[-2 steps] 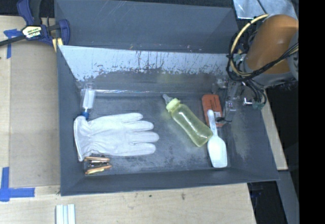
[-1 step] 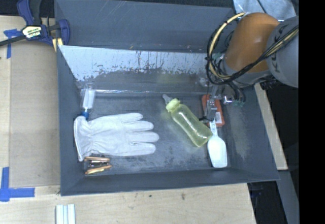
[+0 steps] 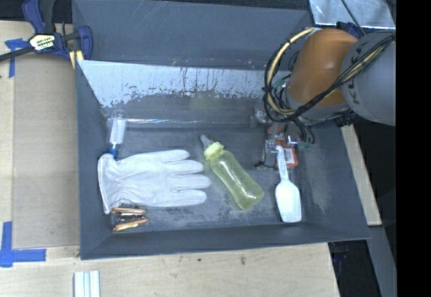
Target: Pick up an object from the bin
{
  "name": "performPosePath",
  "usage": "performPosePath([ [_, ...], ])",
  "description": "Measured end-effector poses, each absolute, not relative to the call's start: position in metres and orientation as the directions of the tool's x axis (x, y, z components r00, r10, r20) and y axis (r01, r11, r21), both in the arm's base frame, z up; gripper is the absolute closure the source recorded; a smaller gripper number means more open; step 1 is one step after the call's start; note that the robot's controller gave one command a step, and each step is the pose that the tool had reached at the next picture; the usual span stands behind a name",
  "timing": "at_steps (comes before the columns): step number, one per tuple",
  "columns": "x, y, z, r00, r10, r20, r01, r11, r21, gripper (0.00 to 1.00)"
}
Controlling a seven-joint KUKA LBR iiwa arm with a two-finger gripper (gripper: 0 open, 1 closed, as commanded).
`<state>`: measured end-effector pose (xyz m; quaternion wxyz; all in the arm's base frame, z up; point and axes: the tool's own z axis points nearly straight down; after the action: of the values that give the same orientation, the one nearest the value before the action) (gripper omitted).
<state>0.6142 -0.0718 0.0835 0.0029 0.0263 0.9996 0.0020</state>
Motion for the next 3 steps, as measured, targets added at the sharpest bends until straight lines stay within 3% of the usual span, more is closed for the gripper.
performPosePath([
  [1, 0.607, -0.067, 0.073, -0.999, 0.035, 0.000, 0.035, 0.999, -0.003, 0.00],
  [2, 0.590, -0.002, 0.071, -0.999, -0.044, -0.003, -0.044, 0.999, -0.001, 0.00],
  [3, 0.591, 0.032, 0.071, -0.998, -0.067, -0.004, -0.067, 0.998, 0.002, 0.00],
])
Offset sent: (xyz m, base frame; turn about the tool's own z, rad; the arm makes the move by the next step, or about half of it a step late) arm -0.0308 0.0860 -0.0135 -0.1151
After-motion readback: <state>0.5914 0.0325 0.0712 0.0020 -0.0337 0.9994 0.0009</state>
